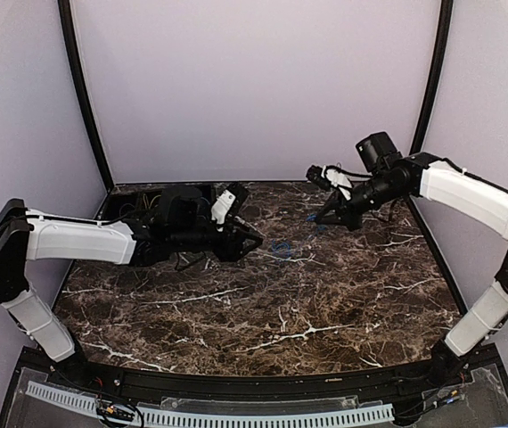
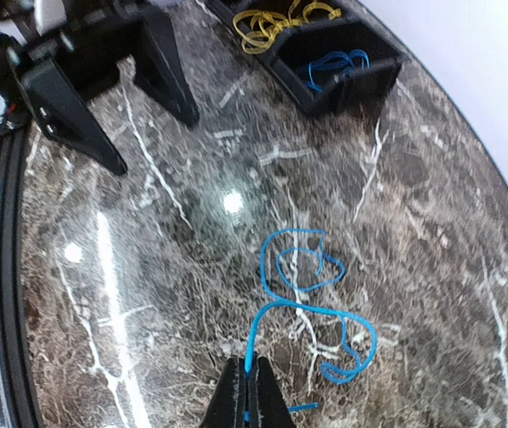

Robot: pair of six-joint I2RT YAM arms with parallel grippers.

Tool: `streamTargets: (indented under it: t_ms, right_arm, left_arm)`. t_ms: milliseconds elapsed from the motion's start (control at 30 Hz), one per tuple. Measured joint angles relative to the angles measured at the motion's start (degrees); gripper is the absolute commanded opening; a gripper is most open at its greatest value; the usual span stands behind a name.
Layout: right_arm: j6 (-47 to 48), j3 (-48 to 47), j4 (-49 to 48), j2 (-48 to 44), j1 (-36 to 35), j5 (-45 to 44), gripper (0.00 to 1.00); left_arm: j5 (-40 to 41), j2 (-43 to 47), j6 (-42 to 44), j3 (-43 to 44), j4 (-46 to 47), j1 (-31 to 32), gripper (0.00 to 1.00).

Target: Untangle the cables

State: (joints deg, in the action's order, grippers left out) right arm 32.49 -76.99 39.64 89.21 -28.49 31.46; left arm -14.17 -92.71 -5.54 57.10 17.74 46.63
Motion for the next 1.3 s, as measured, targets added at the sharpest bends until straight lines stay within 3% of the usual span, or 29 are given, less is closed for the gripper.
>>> streamTargets:
  t_ms: [100, 267, 400, 567, 633, 700, 733, 833, 1000, 1300]
  right_arm:
    - [0.26, -6.16, 3.76, -2.08, -0.04, 3.82, 0.00]
    - [-0.37, -11.82, 8.44, -2.08, -0.20, 9.57, 0.00]
    - [-1.77, -15.23, 10.82, -0.79, -0.26, 13.84, 0.00]
    - [-2.64, -19.06, 12.35, 0.28, -0.31, 18.69, 0.00]
    - [-2.89, -19.87, 12.94, 0.31, -0.31, 20.39, 0.00]
    - [-3.06, -20.22, 13.22, 0.31, -0.37, 21.73, 0.00]
    - [-3.10, -20.28, 13.35, 0.31, -0.42, 22.18, 0.00]
    - [-3.21, -20.41, 14.08, 0.31, -0.52, 22.75, 0.00]
    - [-3.21, -24.39, 15.76, 0.26, -0.46, 22.69, 0.00]
    - [-7.04, -34.36, 16.55, -0.15, 4.42, 21.68, 0.00]
  left_arm:
    - [-0.02, 3.06, 2.19, -5.16, 6.67, 1.79, 0.70]
    - [1.53, 6.43, 6.40, -9.05, 18.05, 6.54, 0.72]
    - [2.78, 5.22, 8.26, -7.48, 24.24, 9.18, 0.72]
    - [4.50, -3.19, 9.22, -0.59, 31.52, 10.14, 0.71]
    - [5.42, -7.28, 9.18, 1.40, 34.75, 10.16, 0.66]
    - [5.86, -11.45, 8.85, 3.78, 37.03, 10.16, 0.51]
    - [5.79, -13.73, 8.24, 5.38, 37.88, 10.16, 0.36]
    - [4.79, -19.12, 6.38, 9.60, 39.52, 10.12, 0.05]
    - [2.80, -23.34, 2.10, 10.86, 42.32, 10.16, 0.00]
    - [1.09, -20.81, -2.60, 2.64, 55.32, 10.16, 0.00]
